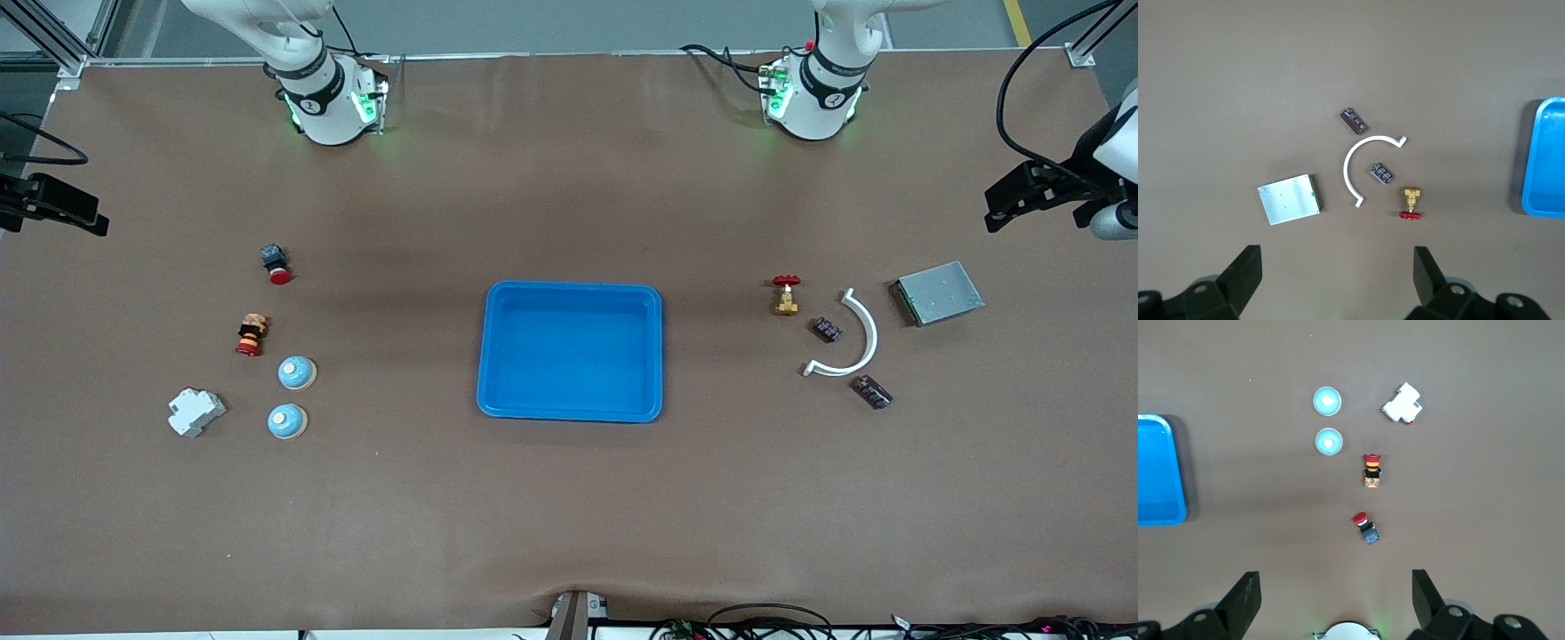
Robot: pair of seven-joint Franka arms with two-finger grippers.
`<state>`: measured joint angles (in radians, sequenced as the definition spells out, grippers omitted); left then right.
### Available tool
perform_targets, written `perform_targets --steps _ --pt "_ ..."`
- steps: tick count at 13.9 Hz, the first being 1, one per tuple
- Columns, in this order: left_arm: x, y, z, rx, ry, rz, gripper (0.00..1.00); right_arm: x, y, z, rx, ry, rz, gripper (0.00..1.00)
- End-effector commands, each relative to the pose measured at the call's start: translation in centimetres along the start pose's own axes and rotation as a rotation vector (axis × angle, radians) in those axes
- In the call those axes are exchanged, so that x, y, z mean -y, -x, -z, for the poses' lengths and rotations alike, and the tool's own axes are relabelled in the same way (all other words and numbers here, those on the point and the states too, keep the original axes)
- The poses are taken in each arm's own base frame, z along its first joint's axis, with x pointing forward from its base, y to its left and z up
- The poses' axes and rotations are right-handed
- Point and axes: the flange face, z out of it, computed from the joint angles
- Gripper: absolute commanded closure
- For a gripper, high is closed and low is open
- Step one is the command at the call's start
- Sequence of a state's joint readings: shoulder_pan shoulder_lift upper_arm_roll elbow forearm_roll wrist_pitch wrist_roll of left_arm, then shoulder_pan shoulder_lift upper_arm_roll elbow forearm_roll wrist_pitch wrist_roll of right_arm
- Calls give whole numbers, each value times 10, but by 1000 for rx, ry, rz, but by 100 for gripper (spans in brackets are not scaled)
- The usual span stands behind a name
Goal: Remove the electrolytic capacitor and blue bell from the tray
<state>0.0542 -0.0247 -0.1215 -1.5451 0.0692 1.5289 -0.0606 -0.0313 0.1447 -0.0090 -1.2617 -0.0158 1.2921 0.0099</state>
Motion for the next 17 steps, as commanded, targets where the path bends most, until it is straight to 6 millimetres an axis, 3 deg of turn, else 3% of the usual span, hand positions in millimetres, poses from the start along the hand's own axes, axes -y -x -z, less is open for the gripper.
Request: perform_targets --steps 1,4,8,10,17 --pt "2 7 8 -4 -11 -21 0 -2 2 -1 -28 -25 8 0" --pt "2 7 9 -4 -5 -26 0 3 -5 3 -94 -25 13 0" --pt "0 11 8 23 32 -25 0 3 12 -5 -171 -27 14 0" --pt "10 10 6 29 95 -5 0 3 12 -7 -172 -25 13 0" --pt "0 13 8 46 67 -9 0 3 12 -5 -176 -19 13 0"
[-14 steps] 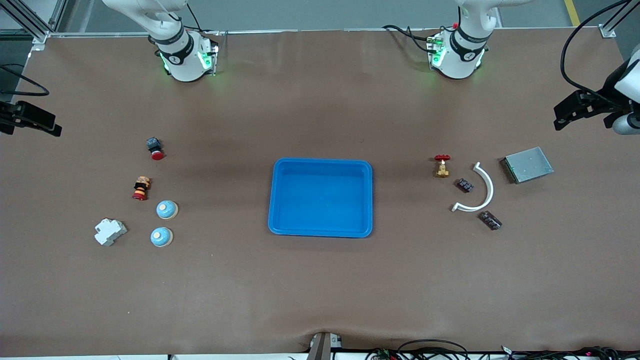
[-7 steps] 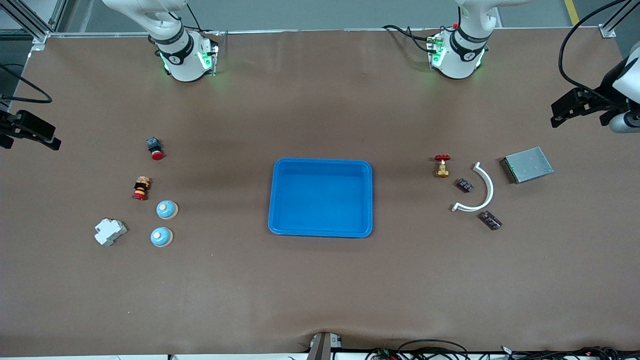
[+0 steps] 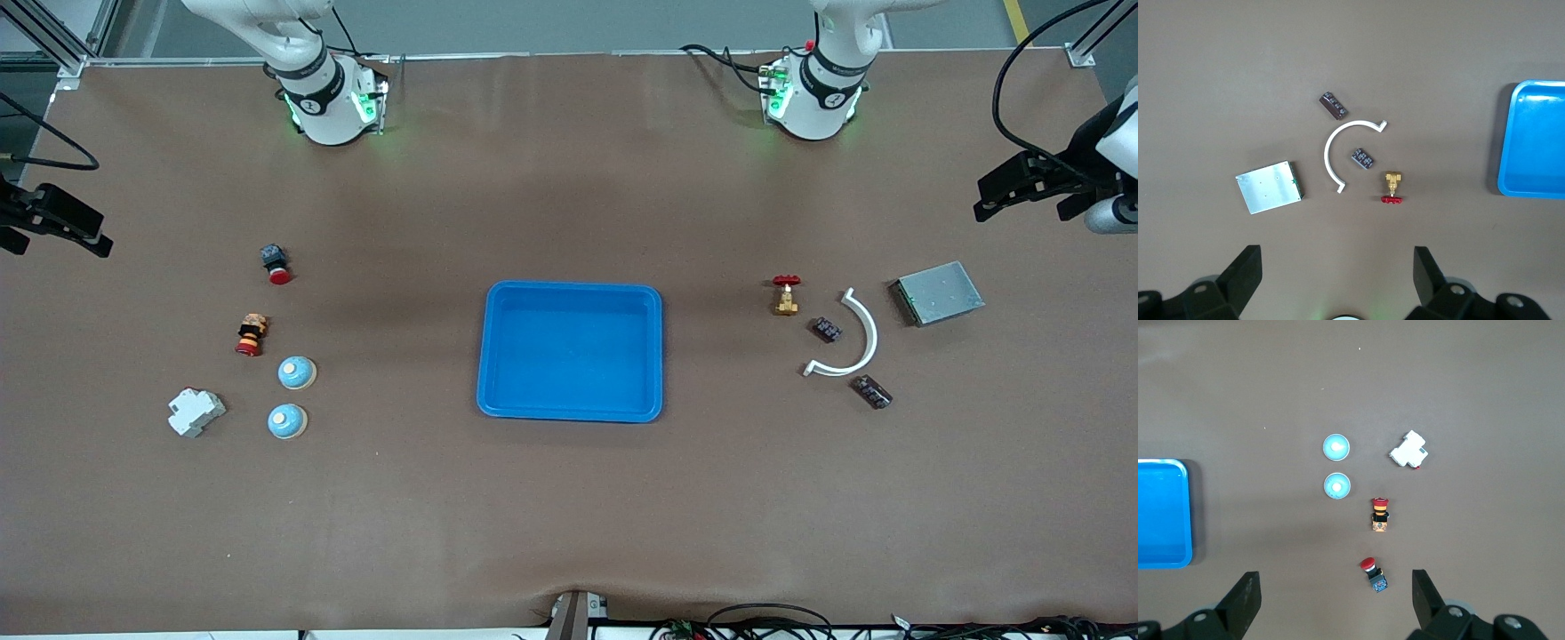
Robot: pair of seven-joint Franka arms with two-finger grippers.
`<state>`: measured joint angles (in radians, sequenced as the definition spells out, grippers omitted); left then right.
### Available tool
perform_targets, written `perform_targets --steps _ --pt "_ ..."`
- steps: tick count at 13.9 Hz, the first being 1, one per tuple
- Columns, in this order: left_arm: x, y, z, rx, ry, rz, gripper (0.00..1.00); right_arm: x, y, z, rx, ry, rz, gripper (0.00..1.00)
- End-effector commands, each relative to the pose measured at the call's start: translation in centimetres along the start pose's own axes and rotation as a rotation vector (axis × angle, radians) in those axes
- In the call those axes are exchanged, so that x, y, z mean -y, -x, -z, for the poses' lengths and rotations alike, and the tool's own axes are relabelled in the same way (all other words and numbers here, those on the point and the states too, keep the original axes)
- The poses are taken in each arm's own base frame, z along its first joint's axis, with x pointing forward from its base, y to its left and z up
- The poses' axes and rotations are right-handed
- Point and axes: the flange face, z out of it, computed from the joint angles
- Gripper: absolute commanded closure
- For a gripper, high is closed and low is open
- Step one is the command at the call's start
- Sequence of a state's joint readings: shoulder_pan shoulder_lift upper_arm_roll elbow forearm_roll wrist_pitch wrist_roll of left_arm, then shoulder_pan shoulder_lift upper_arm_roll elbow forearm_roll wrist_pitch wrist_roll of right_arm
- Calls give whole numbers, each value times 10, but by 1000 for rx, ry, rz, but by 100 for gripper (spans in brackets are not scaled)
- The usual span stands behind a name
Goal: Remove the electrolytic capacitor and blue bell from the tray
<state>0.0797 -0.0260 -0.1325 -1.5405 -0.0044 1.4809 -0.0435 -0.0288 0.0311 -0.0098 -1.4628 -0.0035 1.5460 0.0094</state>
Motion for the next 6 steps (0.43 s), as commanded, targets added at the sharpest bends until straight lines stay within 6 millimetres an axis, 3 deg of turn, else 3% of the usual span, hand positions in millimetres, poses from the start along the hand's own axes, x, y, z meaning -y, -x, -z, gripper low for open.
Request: perform_targets --steps 1,6 --pt "0 8 13 -10 -23 -4 0 -1 6 2 -11 -4 8 0" --pt "0 7 29 -44 -24 -5 0 1 11 -4 44 -13 4 0"
